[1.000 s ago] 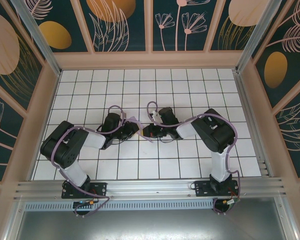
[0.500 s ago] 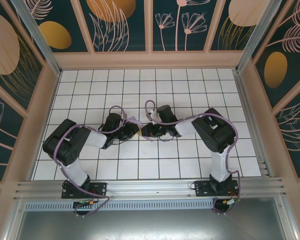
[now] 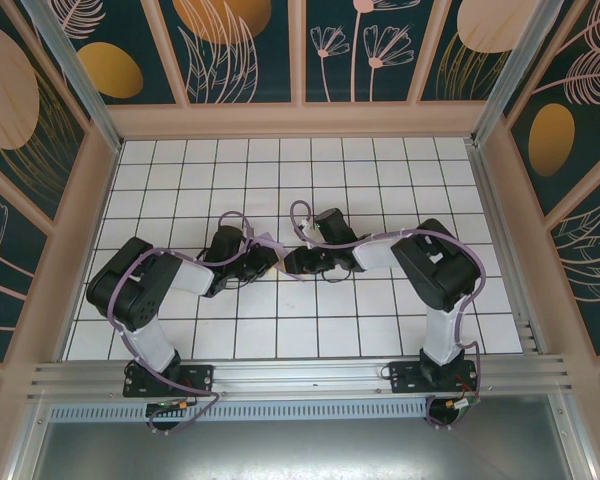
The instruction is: Fold a paper plane with a square sheet of paper (pick it up from the middle)
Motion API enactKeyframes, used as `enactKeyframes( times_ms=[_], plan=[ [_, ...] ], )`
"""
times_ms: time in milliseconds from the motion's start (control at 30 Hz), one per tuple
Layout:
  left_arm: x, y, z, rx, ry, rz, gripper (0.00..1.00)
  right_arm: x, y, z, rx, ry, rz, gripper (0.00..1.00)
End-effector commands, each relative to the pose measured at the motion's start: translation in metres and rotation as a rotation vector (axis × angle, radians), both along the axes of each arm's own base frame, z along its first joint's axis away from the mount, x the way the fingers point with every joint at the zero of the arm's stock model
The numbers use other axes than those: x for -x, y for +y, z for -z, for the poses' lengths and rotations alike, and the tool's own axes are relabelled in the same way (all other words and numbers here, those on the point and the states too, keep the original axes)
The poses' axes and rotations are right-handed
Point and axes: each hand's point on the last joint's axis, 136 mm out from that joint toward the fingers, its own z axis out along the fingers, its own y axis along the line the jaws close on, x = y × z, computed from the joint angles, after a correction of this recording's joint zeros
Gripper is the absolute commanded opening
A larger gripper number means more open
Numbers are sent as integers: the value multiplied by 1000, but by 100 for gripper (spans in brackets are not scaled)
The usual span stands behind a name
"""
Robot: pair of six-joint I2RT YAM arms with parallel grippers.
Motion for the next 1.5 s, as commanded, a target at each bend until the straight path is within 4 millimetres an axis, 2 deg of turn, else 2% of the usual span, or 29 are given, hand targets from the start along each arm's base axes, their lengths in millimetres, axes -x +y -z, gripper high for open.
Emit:
enactKeyframes(
  times_ms=[0, 300, 567, 633, 800, 900, 1100, 1233, 1467],
  plan=[
    [2, 2, 11, -48, 16, 2, 19, -1, -7, -3, 28, -30, -6, 28],
    [4, 4, 14, -61, 26, -1, 18, 5, -10, 15, 48, 19, -2, 13],
    [4, 7, 18, -84, 44, -7, 18, 9, -15, 35, 99, 71, 0, 13],
    [3, 8, 19, -90, 49, -11, 18, 9, -14, 31, 96, 72, -3, 14],
    [3, 10, 20, -109, 53, -15, 18, 6, -13, -1, 61, 34, 2, 22],
    [3, 10, 20, -113, 49, -16, 17, 8, -16, -10, 55, 30, -3, 24],
    [3, 9, 20, -109, 50, -11, 18, 15, -20, 1, 80, 65, -12, 23],
    [2, 8, 16, -104, 42, -10, 17, 17, -21, 13, 96, 87, -12, 19],
    [0, 7, 9, -97, 26, -4, 18, 20, -23, 21, 102, 102, -14, 11]
  ],
)
